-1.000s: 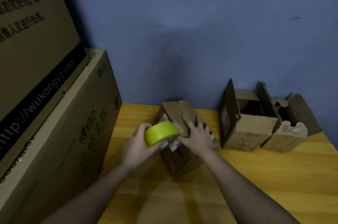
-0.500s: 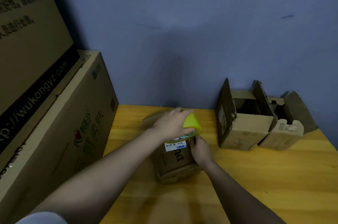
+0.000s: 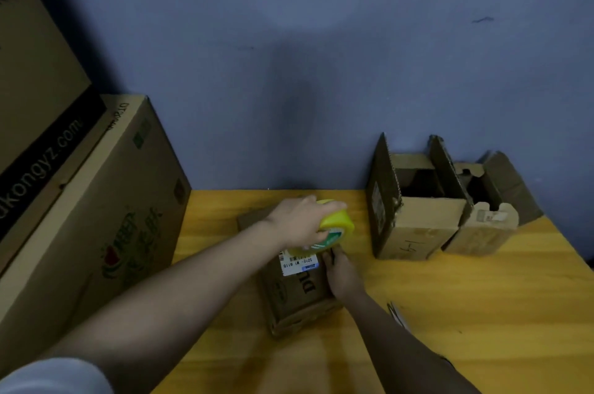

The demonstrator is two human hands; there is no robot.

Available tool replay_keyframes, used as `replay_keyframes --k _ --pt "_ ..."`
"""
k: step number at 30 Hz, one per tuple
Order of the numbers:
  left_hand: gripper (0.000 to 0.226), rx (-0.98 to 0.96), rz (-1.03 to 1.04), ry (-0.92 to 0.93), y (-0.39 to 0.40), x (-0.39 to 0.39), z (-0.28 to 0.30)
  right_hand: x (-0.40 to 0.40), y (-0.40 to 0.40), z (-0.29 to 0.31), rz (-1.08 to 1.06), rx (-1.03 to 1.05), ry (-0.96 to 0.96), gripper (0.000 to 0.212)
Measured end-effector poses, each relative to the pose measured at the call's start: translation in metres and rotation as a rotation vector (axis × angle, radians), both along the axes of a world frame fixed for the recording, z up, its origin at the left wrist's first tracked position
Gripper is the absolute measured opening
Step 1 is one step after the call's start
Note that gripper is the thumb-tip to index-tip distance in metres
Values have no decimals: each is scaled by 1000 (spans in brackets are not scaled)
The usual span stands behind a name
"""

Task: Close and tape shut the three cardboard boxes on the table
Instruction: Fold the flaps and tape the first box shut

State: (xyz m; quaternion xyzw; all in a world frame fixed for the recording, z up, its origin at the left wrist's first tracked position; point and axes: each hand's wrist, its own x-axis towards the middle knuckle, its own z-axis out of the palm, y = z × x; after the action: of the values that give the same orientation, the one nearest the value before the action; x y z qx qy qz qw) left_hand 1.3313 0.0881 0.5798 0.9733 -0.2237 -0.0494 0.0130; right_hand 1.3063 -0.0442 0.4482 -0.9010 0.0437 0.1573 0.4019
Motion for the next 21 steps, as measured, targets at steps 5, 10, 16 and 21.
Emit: replay_keyframes --k 5,10,16,21 --pt "63 109 -65 9 -1 0 10 -1 3 -1 1 -1 -12 27" --pt "63 177 -70 18 -6 1 14 0 6 -1 14 -21 -14 27" --pt "63 178 -36 58 -8 1 16 0 5 -2 12 -41 -36 28" --pt "61 148 9 83 -9 -2 13 0 6 -4 19 -14 -27 29"
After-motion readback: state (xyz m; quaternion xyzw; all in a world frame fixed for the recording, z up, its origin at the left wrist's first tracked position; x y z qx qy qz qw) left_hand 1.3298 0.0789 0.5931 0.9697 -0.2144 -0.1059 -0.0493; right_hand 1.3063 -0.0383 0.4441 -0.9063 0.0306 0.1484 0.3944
